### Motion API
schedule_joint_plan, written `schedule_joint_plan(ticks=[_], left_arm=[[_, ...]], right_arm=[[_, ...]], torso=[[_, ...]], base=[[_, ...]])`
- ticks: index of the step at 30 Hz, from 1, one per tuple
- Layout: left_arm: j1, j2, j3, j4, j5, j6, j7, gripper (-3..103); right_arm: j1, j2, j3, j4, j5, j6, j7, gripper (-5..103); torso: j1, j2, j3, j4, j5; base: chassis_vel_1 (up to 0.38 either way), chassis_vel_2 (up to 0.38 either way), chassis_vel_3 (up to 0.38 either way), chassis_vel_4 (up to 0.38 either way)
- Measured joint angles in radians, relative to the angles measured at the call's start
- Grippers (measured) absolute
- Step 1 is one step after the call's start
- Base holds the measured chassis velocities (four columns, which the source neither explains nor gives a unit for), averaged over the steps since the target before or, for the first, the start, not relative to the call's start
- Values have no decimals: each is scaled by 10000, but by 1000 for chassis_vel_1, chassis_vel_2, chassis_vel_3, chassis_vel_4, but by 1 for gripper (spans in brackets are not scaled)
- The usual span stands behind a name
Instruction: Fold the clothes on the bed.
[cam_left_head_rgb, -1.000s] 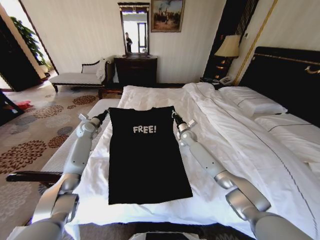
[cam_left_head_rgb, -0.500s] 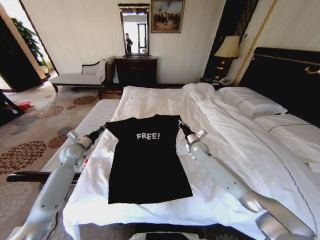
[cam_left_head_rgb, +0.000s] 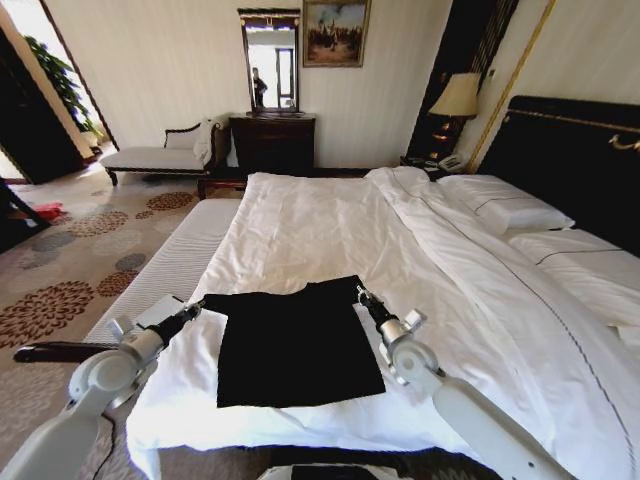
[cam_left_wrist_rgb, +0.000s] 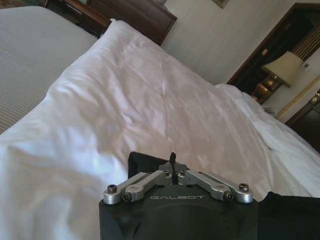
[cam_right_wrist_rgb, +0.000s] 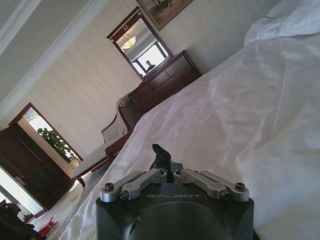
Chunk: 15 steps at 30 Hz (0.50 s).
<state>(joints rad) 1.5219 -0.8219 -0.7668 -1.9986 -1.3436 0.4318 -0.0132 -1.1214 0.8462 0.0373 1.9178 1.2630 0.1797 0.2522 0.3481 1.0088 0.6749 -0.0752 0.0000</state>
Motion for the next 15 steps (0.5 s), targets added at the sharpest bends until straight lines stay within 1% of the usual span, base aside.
schedule_joint_plan(ticks=[1, 5, 12, 15], left_arm=[[0, 0, 0, 0, 0, 0, 0, 0], [646, 158, 10, -297, 454, 10, -61, 0], [1284, 218, -214, -494, 686, 177, 110, 0], [1591, 295, -328, -546, 882, 492, 179, 0]], right_arm=[[0, 0, 0, 0, 0, 0, 0, 1], [-1090, -138, 300, 502, -182, 90, 40, 1], [-1817, -214, 536, 677, -313, 162, 87, 1], [-1967, -371, 537, 754, -120, 175, 272, 1]], torso=[[0, 0, 0, 0, 0], [2, 0, 0, -3, 1], [0, 0, 0, 1, 0], [2, -1, 2, 0, 0]], base=[[0, 0, 0, 0], [0, 0, 0, 0], [0, 0, 0, 0], [0, 0, 0, 0]])
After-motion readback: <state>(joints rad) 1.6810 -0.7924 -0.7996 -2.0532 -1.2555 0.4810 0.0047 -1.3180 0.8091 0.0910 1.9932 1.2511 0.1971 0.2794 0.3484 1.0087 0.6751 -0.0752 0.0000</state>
